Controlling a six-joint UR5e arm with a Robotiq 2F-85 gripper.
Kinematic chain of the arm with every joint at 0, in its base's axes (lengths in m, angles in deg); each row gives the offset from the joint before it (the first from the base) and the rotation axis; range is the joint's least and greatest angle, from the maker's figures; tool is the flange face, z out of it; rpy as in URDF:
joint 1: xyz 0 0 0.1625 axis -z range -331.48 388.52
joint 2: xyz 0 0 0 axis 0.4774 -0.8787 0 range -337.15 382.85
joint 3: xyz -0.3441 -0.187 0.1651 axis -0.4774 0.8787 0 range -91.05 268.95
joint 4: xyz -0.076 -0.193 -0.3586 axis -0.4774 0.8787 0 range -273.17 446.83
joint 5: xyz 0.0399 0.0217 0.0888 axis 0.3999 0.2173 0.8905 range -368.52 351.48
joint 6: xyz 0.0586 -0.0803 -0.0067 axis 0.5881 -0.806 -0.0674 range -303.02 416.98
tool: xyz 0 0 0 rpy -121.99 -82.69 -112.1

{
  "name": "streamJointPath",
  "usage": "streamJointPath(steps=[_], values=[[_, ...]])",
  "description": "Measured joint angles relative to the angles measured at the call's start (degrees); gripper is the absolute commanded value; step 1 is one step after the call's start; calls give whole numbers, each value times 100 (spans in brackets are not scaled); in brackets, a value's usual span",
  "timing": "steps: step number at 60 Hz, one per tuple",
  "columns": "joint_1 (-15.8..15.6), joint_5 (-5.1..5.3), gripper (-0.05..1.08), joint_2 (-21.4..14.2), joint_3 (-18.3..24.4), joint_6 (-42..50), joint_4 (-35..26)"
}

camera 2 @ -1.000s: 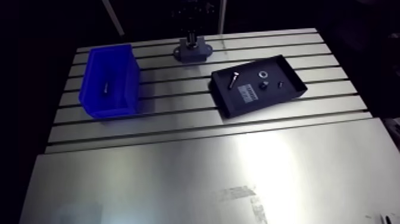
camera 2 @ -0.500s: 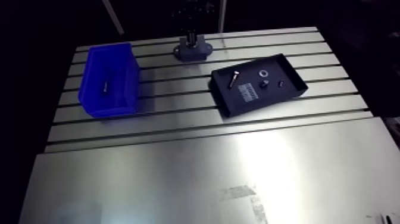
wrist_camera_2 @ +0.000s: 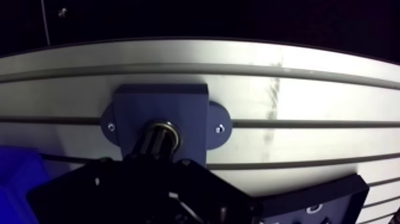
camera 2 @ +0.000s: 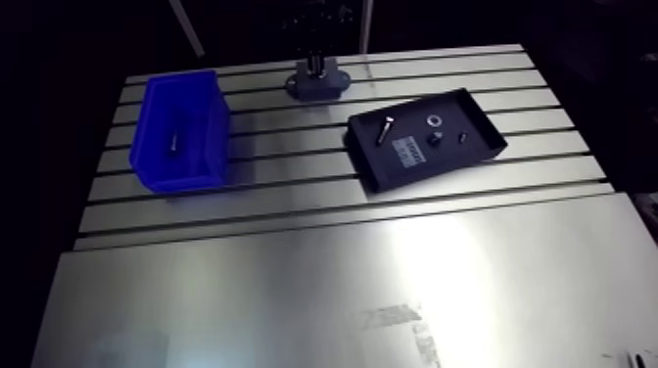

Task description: Pick up the bearing and press it into the housing until flush.

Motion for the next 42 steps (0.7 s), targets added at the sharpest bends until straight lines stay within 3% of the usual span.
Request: streamJointPath(steps=[42], values=[[1,-14,108,0,-50,-12,24]])
